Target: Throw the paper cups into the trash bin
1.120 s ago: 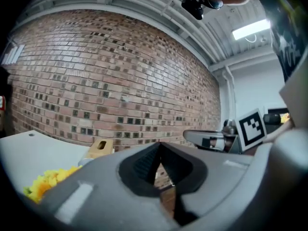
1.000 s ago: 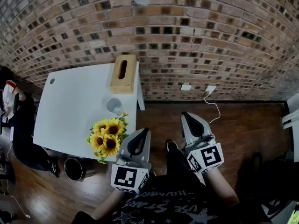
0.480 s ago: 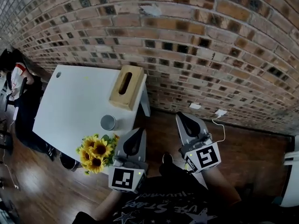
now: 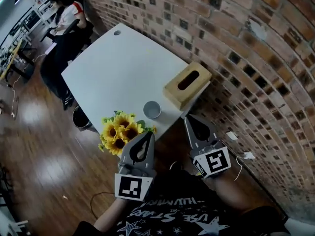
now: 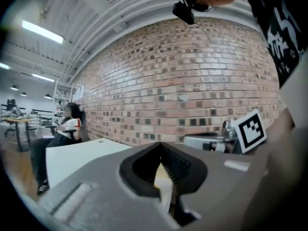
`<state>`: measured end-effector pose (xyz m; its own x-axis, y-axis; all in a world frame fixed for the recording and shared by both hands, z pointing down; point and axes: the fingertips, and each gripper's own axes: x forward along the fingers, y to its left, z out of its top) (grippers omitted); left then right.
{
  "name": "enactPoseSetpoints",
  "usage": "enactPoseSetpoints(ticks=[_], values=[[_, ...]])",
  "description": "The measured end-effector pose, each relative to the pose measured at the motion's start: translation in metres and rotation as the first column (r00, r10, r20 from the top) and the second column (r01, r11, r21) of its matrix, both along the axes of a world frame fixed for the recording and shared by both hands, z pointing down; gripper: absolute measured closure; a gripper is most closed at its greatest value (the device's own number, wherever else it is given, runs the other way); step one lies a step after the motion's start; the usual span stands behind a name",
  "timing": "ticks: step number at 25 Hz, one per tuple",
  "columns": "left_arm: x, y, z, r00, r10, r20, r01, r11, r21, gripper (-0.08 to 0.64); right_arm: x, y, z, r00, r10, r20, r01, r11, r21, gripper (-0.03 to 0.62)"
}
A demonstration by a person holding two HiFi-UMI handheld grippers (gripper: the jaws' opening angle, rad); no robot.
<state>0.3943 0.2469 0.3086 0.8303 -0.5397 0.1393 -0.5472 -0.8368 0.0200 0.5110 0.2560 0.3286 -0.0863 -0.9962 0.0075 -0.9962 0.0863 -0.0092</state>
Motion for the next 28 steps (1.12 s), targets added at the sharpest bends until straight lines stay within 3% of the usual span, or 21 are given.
enactPoseSetpoints(ticks=[4,7,12,18,24,28], values=[[-0.037,-0.023,-0.001,0.989,-0.148,-0.013,0.147,0.989,-0.016,0.555,-0.019,-0.038,-0.01,0.997,-0.081,-0.001,0.081,0.996,0.024,0.586],[-0.058,-0.034,-0.002,0.978,-0.209,-0.016,0.209,0.978,-0.018,0.555,-0.028,-0.048,-0.008,0.995,-0.094,0.013,0.094,0.995,0.017,0.584],[-0.085,-0.039,0.0,0.962,-0.274,-0.011,0.274,0.961,-0.035,0.555,-0.038,-0.045,0.037,0.992,-0.121,0.047,0.125,0.987,-0.098,0.579],[-0.109,-0.042,0.007,0.943,-0.333,0.012,0.333,0.942,-0.033,0.555,-0.059,-0.045,0.094,0.98,-0.197,0.016,0.196,0.957,-0.216,0.305],[-0.116,-0.042,0.013,0.927,-0.375,0.014,0.375,0.926,-0.03,0.555,-0.065,-0.069,0.127,0.981,-0.196,0.003,0.191,0.949,-0.251,0.187],[-0.117,-0.043,0.019,0.915,-0.403,0.021,0.403,0.914,-0.037,0.555,-0.071,-0.087,0.144,0.975,-0.22,0.005,0.213,0.939,-0.269,0.173]])
